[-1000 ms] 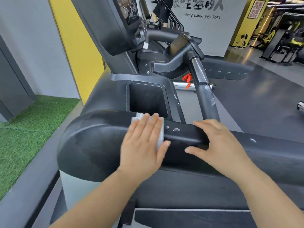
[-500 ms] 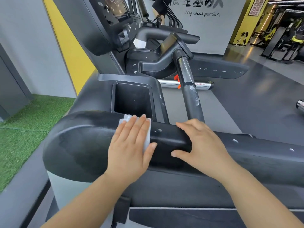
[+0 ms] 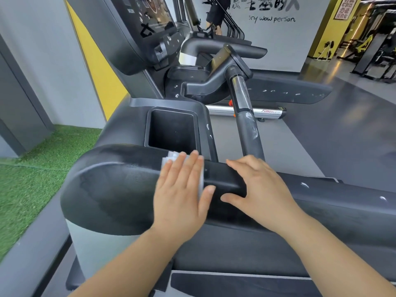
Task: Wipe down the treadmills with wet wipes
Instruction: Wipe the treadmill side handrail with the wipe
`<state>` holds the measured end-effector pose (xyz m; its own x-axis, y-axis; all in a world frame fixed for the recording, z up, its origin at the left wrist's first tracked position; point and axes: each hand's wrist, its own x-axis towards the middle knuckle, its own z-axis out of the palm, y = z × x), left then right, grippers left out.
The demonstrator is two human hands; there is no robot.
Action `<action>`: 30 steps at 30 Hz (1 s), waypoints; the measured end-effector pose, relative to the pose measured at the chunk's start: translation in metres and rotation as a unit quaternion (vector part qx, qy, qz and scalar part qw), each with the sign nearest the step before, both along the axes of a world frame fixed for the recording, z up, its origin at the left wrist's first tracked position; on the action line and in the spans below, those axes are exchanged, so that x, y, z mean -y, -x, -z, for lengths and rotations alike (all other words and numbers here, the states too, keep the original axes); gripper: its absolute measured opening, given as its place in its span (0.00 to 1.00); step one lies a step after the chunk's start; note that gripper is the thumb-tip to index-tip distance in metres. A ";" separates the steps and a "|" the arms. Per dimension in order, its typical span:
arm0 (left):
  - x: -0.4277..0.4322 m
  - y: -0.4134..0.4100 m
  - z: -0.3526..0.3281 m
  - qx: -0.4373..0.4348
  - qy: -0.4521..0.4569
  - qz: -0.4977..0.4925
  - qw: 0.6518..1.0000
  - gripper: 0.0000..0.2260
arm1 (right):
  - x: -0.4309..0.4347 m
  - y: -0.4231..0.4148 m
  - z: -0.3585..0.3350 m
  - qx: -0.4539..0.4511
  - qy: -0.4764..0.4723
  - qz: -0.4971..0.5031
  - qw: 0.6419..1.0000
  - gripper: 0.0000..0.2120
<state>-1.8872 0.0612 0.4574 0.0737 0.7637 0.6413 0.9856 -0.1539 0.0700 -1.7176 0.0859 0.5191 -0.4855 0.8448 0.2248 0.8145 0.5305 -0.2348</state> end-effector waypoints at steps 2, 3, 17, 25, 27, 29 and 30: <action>0.000 -0.014 0.000 -0.010 0.010 0.027 1.000 0.28 | -0.002 -0.002 -0.002 0.005 0.003 -0.009 1.000 0.35; 0.001 -0.015 -0.001 -0.019 0.018 0.040 0.999 0.28 | -0.002 -0.005 -0.003 0.008 0.009 -0.012 1.000 0.35; 0.002 -0.021 -0.002 -0.043 0.034 0.045 0.997 0.30 | -0.001 -0.029 -0.006 -0.057 0.063 0.018 0.996 0.41; 0.004 -0.045 0.000 -0.024 0.031 0.041 0.998 0.31 | 0.001 -0.027 -0.004 -0.060 0.048 0.026 0.997 0.37; 0.003 -0.038 -0.001 -0.042 0.029 0.053 0.997 0.31 | 0.002 -0.027 -0.004 -0.061 0.054 0.025 0.996 0.37; 0.002 -0.027 -0.002 -0.042 0.021 0.039 0.998 0.31 | 0.003 -0.027 -0.005 -0.064 0.060 0.024 0.996 0.38; 0.001 -0.025 -0.003 -0.033 0.017 0.028 0.999 0.31 | 0.004 -0.027 -0.005 -0.066 0.062 0.024 0.996 0.38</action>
<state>-1.8620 0.0598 0.4599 0.1584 0.7785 0.6073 0.9781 -0.2079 0.0113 -1.6908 0.0824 0.5240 -0.4163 0.8918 0.1769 0.7959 0.4515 -0.4034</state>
